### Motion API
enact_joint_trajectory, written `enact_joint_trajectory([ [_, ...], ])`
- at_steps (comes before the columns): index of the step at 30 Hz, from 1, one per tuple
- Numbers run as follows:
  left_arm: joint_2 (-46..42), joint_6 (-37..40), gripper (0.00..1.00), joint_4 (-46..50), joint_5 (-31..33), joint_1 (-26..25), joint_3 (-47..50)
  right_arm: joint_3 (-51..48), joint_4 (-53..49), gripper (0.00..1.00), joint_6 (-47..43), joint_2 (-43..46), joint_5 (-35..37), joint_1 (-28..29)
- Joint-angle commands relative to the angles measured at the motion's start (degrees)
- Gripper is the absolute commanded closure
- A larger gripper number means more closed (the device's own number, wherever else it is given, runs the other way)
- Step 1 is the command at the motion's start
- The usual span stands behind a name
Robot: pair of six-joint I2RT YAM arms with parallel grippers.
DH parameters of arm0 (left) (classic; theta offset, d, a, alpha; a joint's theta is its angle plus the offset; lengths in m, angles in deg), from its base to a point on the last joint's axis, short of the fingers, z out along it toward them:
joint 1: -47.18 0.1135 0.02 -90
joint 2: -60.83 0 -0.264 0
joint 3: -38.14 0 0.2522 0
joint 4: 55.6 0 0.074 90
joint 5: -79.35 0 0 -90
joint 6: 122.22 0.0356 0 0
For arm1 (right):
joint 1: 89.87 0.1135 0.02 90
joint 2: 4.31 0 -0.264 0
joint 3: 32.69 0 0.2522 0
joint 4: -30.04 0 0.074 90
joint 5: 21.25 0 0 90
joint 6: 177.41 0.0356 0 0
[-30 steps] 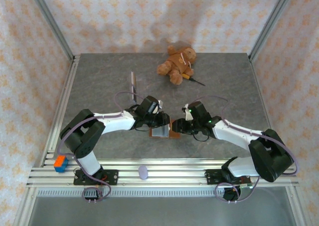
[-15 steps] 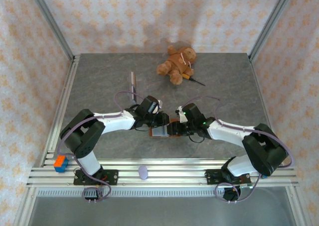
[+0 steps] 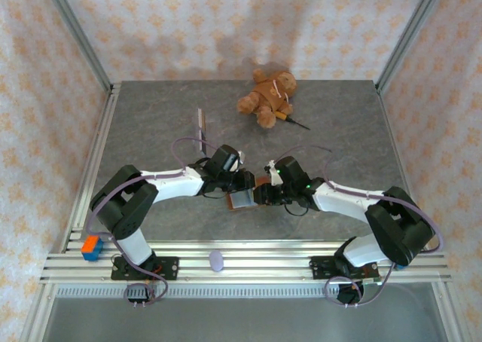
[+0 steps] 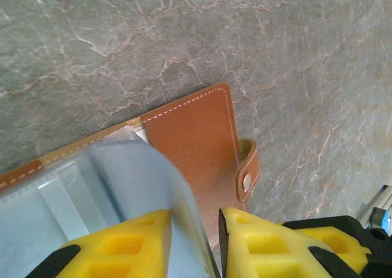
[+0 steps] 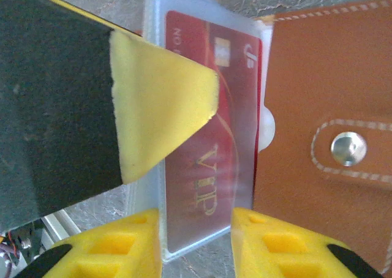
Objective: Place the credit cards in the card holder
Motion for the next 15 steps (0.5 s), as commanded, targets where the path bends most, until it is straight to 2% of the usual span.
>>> enact_joint_trajectory([
  [1,-2.55,2.41,0.70,3.88,2.38,0.82,-0.03,-0.86,1.01,0.71,-0.09,1.83,2.70,0.15],
  [11,-4.29,3.87,0.69,5.27,2.64,1.95,0.90,-0.73,0.31,0.81,-0.87,2.05,4.28,0.15],
  [15,-4.70,3.87,0.70,4.81,2.48,2.30,1.68,-0.55,0.07,0.82,-1.21,1.98,4.25,0.12],
])
